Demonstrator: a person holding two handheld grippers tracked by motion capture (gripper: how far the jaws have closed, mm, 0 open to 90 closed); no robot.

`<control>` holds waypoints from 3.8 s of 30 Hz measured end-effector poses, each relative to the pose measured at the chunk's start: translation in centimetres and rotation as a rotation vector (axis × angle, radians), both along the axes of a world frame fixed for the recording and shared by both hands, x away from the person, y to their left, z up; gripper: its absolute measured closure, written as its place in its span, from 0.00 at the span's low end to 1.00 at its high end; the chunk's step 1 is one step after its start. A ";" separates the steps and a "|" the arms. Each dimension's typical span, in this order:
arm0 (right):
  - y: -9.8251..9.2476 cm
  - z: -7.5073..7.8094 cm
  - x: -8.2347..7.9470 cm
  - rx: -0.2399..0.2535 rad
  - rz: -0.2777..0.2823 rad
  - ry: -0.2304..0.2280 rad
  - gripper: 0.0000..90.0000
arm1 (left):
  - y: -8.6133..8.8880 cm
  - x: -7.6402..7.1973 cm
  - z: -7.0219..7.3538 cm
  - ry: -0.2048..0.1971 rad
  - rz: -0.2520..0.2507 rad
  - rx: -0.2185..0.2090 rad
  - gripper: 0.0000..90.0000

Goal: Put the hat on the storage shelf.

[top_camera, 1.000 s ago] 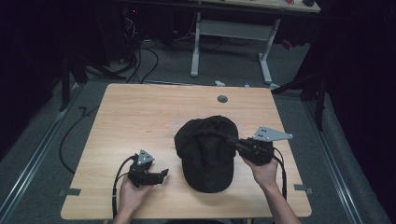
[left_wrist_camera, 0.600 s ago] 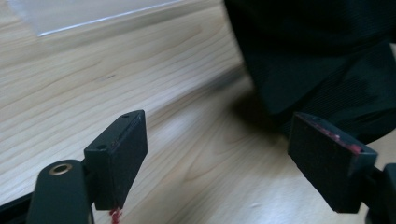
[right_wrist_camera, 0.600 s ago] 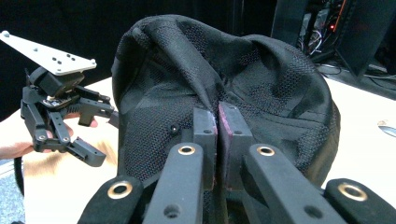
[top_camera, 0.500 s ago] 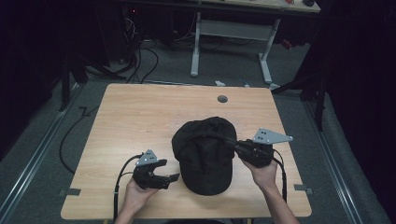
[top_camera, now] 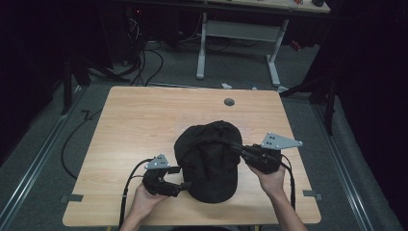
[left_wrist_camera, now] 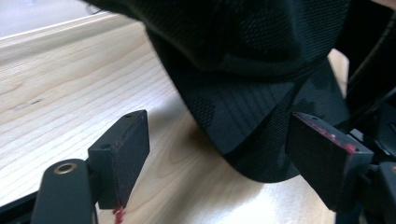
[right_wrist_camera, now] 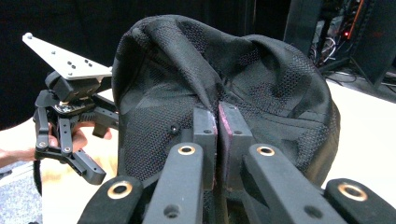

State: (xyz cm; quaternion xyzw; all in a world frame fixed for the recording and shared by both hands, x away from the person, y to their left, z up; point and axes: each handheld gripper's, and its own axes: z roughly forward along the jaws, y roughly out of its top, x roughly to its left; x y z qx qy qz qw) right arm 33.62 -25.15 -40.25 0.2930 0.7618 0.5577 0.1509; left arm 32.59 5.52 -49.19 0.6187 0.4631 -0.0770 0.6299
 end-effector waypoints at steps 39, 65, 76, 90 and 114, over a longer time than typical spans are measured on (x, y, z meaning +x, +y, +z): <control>0.8 -0.6 1.3 -0.038 0.021 -0.096 0.96 | -0.1 -0.7 1.6 0.016 -0.165 -0.065 0.76; 0.2 -1.1 1.5 -0.047 -0.051 -0.037 0.57 | 0.3 -2.0 3.3 -0.057 -0.164 -0.097 0.95; -1.0 -5.2 1.4 -0.140 -0.150 0.081 0.49 | 1.4 -1.8 4.1 -0.115 -0.048 -0.101 0.95; -3.2 -10.3 1.4 -0.234 -0.343 0.222 0.44 | 2.4 -1.3 5.0 -0.156 0.041 -0.116 0.95; -3.2 -12.9 1.9 -0.353 -0.495 0.266 0.35 | 4.1 1.1 7.0 -0.201 0.171 -0.100 0.95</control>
